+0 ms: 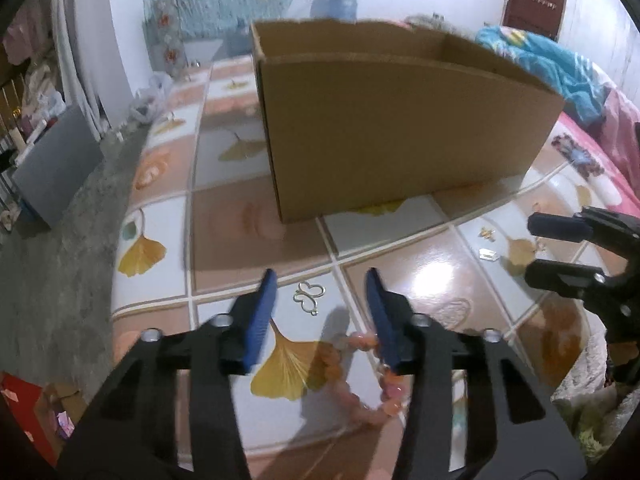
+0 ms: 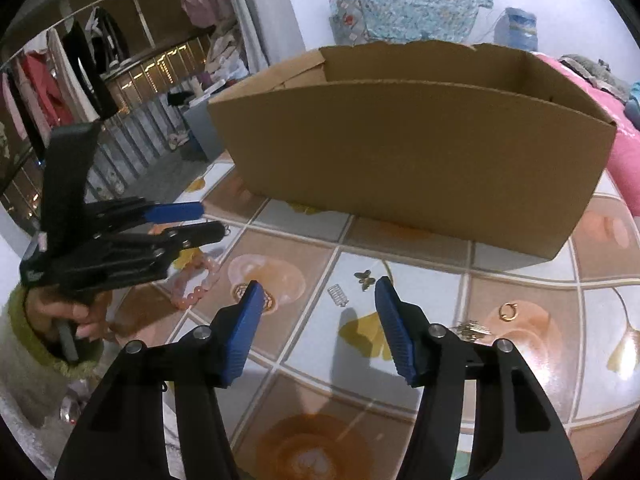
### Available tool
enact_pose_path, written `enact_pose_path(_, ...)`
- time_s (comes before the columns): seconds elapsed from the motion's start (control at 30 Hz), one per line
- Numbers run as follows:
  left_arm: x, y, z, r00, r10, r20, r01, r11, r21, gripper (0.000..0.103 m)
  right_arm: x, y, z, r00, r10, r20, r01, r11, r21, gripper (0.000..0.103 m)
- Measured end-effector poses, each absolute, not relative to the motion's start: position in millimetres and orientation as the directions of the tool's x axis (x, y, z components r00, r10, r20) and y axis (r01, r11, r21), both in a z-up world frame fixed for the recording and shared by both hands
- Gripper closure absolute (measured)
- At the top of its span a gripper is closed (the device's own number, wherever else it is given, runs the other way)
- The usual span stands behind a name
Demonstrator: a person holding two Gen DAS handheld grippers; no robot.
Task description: Organize jewelry
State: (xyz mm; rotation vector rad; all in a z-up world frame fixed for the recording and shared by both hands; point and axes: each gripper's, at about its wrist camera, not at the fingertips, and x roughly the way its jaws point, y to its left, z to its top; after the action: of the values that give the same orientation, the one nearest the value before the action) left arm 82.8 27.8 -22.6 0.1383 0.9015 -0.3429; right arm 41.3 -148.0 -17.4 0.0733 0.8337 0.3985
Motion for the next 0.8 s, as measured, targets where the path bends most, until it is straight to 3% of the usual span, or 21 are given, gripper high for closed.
enact_pose_path(0.13,91,27,-32,0.534,-0.205,-0.82,0.342,0.94,-0.012,0.075,44,-145,-20,0.594,0.38,-0.709,-0.321,0.92,0.224,0.047)
enact_pose_path(0.27,94,25,-32,0.525,-0.192,-0.829,0.347,0.938,0.003,0.077,47,-146,-21,0.593,0.386,-0.706,-0.32,0.918,0.233,0.048)
enact_pose_path(0.37,93,20,-30,0.517,-0.199,-0.833,0.364,0.931,0.003,0.09,48,-147,-22,0.595,0.388,-0.703,-0.316,0.918,0.239,0.05)
enact_pose_path(0.8,67,-54,-31,0.481,-0.315,-0.818,0.557,0.83,0.008,0.09,41,-169,-18,0.635,0.361,-0.683,-0.253,0.932,0.258,0.052)
